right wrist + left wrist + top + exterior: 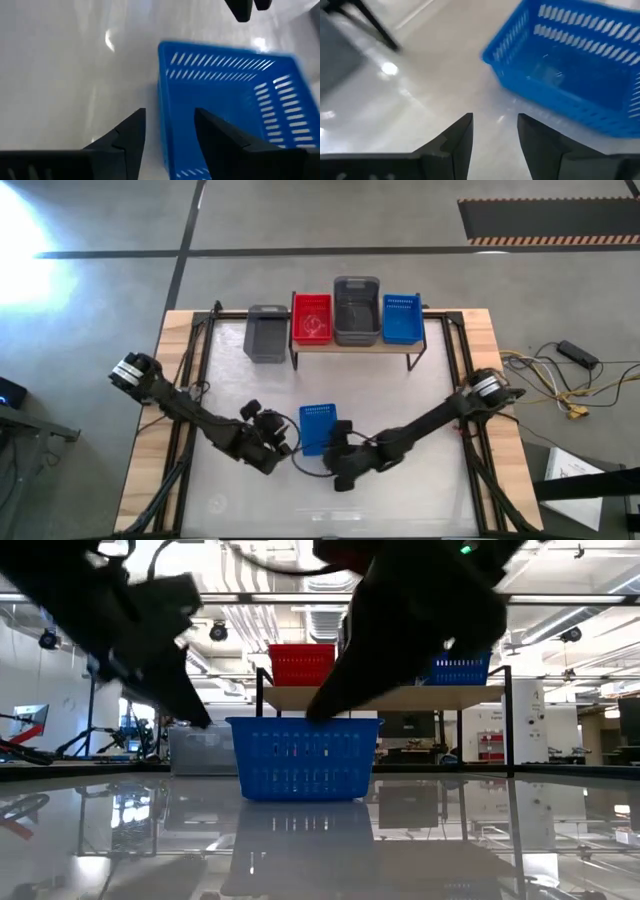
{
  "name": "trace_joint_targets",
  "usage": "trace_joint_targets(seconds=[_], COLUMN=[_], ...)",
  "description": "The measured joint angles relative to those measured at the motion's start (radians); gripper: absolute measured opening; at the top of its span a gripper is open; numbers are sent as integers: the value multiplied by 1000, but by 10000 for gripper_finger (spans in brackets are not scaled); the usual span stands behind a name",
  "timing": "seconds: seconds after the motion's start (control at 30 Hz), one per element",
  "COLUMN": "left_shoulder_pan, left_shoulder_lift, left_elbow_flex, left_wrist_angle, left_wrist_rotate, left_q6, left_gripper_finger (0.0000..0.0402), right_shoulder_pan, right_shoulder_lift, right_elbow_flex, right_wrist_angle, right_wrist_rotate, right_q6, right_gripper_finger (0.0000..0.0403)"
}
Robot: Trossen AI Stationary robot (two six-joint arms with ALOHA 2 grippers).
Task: Stack baskets on shelf by color
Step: Stack the blue bin into the blue bin on the shelf
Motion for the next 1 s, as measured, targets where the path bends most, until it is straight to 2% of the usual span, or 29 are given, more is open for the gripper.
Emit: trace_joint_targets(seconds=[0.17,0.3,0.37,0.43,0.6,0.83,0.9,1.0], left_shoulder_pan=[2,3,3,3,3,4,6,12], left_shoulder_lift=[33,54,63,68,79,110,120,128], left_elbow_flex=[-181,-273,-295,-296,-286,-286,-286,-283], left_wrist_angle=[430,742,839,881,877,891,909,914], left_wrist_rotate=[-2,-4,-4,-4,-4,-5,-5,-5], left_q6=[63,185,235,278,295,292,292,292], left_gripper_finger=[138,138,138,138,138,138,138,138], right_shoulder_pan=[-24,-30,-29,-21,40,165,189,222], right_shoulder_lift=[104,155,155,136,7,-328,-435,-592], right_elbow_flex=[177,261,268,262,156,-102,-152,-190], right_wrist_angle=[-234,-330,-371,-399,-474,-519,-555,-623], right_wrist_rotate=[-39,-48,-49,-50,-48,-33,11,170], right_q6=[6,-6,0,26,90,239,280,297], right_gripper_finger=[131,72,34,17,10,9,9,9])
